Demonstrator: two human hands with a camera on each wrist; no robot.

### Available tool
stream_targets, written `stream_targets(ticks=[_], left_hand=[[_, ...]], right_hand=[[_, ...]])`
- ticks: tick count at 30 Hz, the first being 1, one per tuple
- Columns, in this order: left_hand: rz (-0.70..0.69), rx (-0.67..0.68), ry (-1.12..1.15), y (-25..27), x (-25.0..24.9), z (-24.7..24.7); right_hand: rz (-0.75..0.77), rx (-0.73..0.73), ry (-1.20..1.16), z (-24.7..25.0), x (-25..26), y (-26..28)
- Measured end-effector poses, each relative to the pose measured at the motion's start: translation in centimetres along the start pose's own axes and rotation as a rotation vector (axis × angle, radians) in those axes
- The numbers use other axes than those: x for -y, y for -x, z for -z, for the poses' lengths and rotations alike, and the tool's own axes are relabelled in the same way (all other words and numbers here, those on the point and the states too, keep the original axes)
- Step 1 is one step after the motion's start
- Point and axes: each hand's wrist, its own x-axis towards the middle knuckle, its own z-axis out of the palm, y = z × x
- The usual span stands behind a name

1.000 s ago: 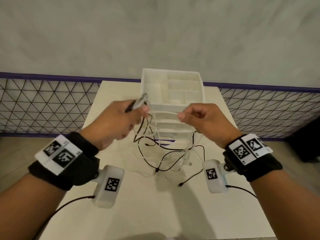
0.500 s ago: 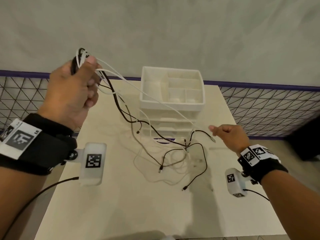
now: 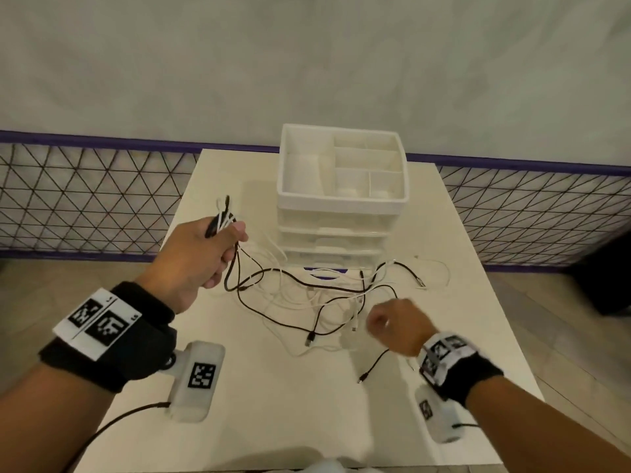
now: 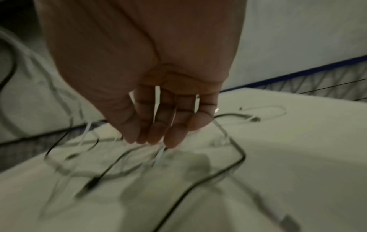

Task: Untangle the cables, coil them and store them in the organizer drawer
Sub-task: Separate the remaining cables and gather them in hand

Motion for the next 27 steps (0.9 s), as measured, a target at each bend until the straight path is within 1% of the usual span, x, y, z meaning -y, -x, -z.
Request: stream_targets(ticks=[1,2,3,5,7,9,10,12,14,16,18,20,22,24,25,27], left_hand=[[0.004,-0.007,0.020,0.0,-0.1,0.0],[-0.001,-0.010,0.038,0.1,-0.4,0.1],[-0.013,-0.010,0.053,0.1,-0.7,0.2],[-0.052,0.000,0.094,0.2,-1.3,0.5],[-0.099,0.004,0.153,0.4,-1.9,0.8],[-0.138,-0.011,0.201,0.4,-2.4,1.2],[-0.144,-0.024,0.210,0.4,-2.4,1.6],[-0.114,-0.048,0.192,0.2,-2.2,2.3],[-0.051,-0.047,0.133,0.0,-1.7,2.7],[0.001,-0.025,0.083,-0.1,-1.3,2.6],[0.021,-0.010,0.068,0.0,-1.2,2.1],[-0.006,0.024,0.066,0.2,-1.7,1.5],[-0.084,0.105,0.064,0.6,-2.8,0.6],[-0.166,0.210,0.052,1.2,-4.0,-0.7],[-0.192,0.272,0.035,1.5,-4.5,-1.3],[-0.194,0.402,-0.014,1.8,-5.1,-2.2]], right_hand=[[0.048,0.081,0.034,-1.5,0.7,-0.1],[0.085,0.095,0.051,-2.7,1.2,-0.3],[0.099,0.061,0.065,-3.7,1.6,-0.7],[0.079,-0.030,0.125,-5.1,2.2,-1.6],[0.065,-0.046,0.230,-5.8,2.5,-2.3],[0.061,-0.041,0.245,-5.6,3.1,-2.7],[0.071,-0.054,0.191,-5.0,3.3,-2.8],[0.096,-0.096,-0.014,-2.5,3.6,-3.2],[0.135,-0.191,-0.310,1.5,4.1,-3.2],[0.171,-0.298,-0.644,6.0,5.6,-2.0],[0.187,-0.366,-0.888,10.1,7.6,-0.2],[0.253,-0.369,-0.959,12.5,9.3,1.3],[0.360,-0.282,-0.953,13.2,11.2,2.6],[0.469,-0.206,-0.858,13.0,13.1,3.5],[0.513,-0.195,-0.816,12.7,13.8,3.5],[0.559,-0.222,-0.774,12.3,14.6,3.2]])
